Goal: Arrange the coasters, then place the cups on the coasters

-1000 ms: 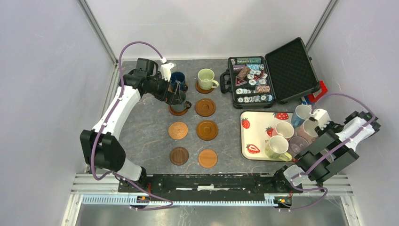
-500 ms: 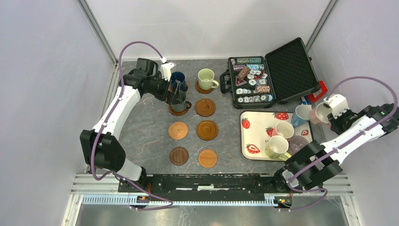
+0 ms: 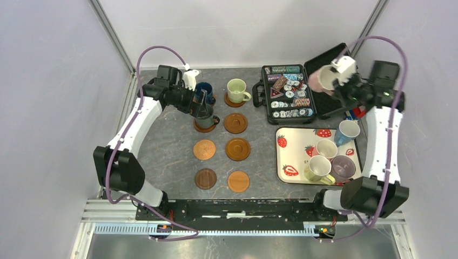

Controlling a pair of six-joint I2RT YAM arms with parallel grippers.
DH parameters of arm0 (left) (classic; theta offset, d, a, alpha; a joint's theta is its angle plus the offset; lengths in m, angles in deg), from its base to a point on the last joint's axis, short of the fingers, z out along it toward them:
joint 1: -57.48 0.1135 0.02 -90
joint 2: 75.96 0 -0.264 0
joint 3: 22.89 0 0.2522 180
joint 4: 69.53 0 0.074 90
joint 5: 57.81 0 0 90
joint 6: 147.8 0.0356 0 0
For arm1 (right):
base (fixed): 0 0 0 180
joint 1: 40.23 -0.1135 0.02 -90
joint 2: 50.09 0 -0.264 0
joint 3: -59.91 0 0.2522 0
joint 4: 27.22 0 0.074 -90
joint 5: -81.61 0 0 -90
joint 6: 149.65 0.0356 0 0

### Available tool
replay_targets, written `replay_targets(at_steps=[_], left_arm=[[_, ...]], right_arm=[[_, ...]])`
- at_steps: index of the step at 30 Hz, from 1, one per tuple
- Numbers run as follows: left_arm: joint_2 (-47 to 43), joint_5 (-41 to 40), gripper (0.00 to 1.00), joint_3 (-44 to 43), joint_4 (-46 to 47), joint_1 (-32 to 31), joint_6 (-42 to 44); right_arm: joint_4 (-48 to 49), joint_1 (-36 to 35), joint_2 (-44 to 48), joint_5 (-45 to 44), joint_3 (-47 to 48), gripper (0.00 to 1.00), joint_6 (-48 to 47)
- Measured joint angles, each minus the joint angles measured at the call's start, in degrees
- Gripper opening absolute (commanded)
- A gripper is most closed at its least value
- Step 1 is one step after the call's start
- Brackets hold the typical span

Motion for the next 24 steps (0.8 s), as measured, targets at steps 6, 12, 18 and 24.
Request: replay_targets(at_steps=[6, 12, 18, 24], left_arm=[[-1.6, -2.2, 1.0, -0.8, 0.2, 2.2, -3.2], [-4.1, -3.2, 1.0, -1.6, -0.1, 8.3, -5.6], [-7.4, -4.8, 1.0, -0.9, -0.9, 10.6, -5.6], [-9.9, -6.2, 1.0, 0.7, -2.1, 10.6, -5.6]], right_arm=[[8.7, -19.6, -8.0, -8.2, 1.0, 0.0, 14.1], [18.2, -37.1, -12.3, -16.5, -3.9, 0.0, 23.2], [25.6, -52.0, -14.3, -23.1, -12.9, 0.0, 29.9], [29.9, -59.6, -21.3, -30.0, -14.0, 0.0, 34.3]])
